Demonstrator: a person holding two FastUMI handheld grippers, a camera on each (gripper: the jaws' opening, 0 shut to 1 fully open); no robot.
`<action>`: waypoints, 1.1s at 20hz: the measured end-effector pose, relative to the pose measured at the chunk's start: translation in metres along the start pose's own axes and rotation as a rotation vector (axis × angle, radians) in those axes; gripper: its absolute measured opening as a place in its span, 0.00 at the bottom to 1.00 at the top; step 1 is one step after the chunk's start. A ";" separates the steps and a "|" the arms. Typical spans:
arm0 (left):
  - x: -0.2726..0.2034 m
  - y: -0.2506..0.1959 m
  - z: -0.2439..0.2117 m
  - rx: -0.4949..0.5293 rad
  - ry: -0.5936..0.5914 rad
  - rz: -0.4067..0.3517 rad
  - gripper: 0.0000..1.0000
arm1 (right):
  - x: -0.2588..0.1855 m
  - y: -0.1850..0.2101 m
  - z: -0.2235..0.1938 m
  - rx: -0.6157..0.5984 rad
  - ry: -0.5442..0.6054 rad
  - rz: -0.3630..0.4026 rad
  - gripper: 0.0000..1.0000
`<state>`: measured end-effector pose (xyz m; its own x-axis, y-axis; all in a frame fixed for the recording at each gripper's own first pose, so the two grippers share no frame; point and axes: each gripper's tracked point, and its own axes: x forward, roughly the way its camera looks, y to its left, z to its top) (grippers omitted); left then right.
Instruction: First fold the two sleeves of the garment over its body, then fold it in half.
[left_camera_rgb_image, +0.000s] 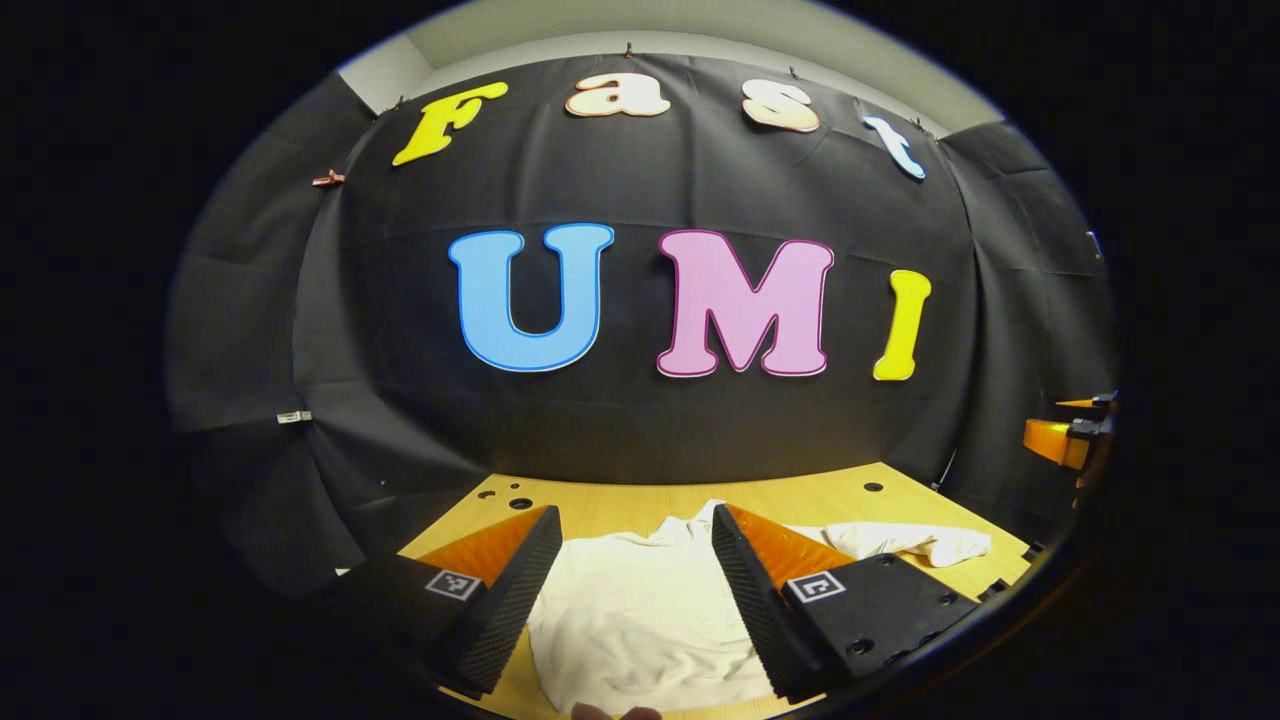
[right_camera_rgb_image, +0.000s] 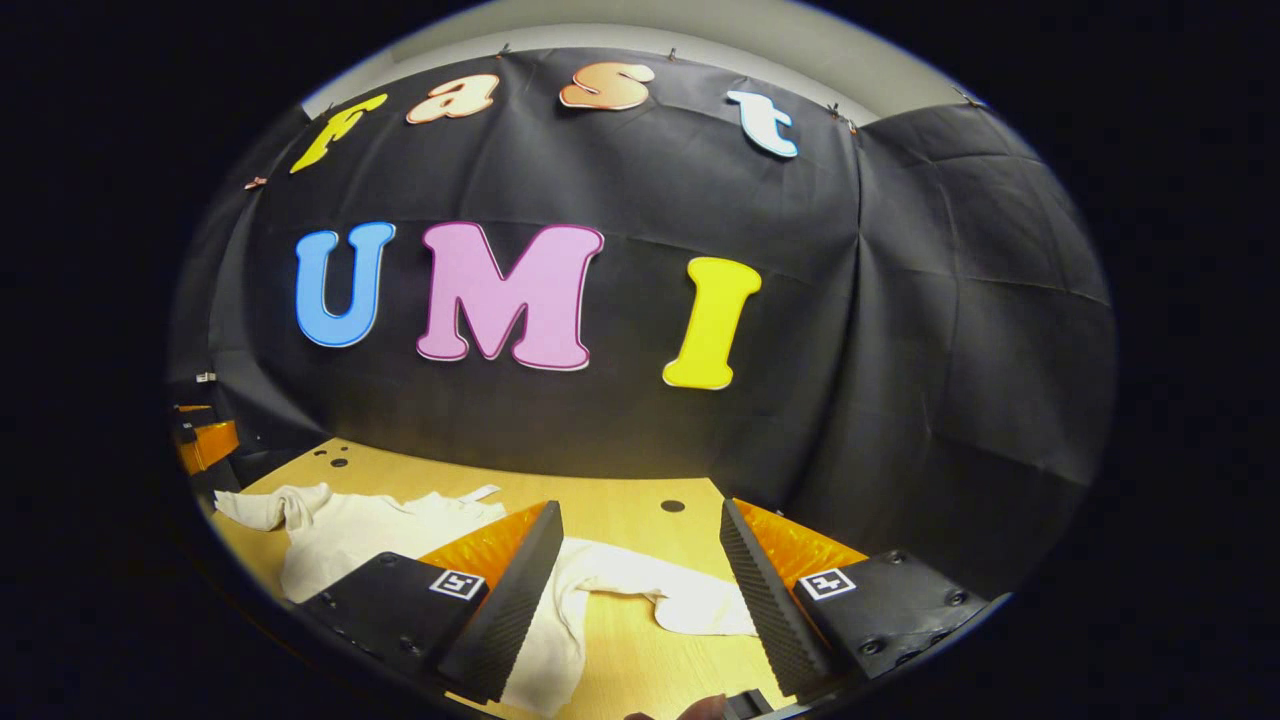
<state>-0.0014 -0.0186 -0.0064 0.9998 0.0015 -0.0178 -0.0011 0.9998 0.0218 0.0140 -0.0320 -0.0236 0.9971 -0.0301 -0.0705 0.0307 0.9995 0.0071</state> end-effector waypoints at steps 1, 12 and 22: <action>0.000 0.000 -0.002 0.003 0.005 0.003 0.95 | 0.005 -0.007 -0.007 0.003 0.023 -0.011 0.97; -0.001 -0.020 -0.016 0.029 0.046 0.044 0.95 | 0.060 -0.114 -0.137 0.009 0.293 -0.138 0.98; -0.007 -0.055 -0.026 0.051 0.090 0.119 0.95 | 0.110 -0.156 -0.265 0.121 0.590 -0.141 0.98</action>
<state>-0.0091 -0.0734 -0.0335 0.9871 0.1242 -0.1012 -0.1164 0.9900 0.0803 0.0998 -0.1888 -0.2966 0.7770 -0.1168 -0.6186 0.2012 0.9772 0.0681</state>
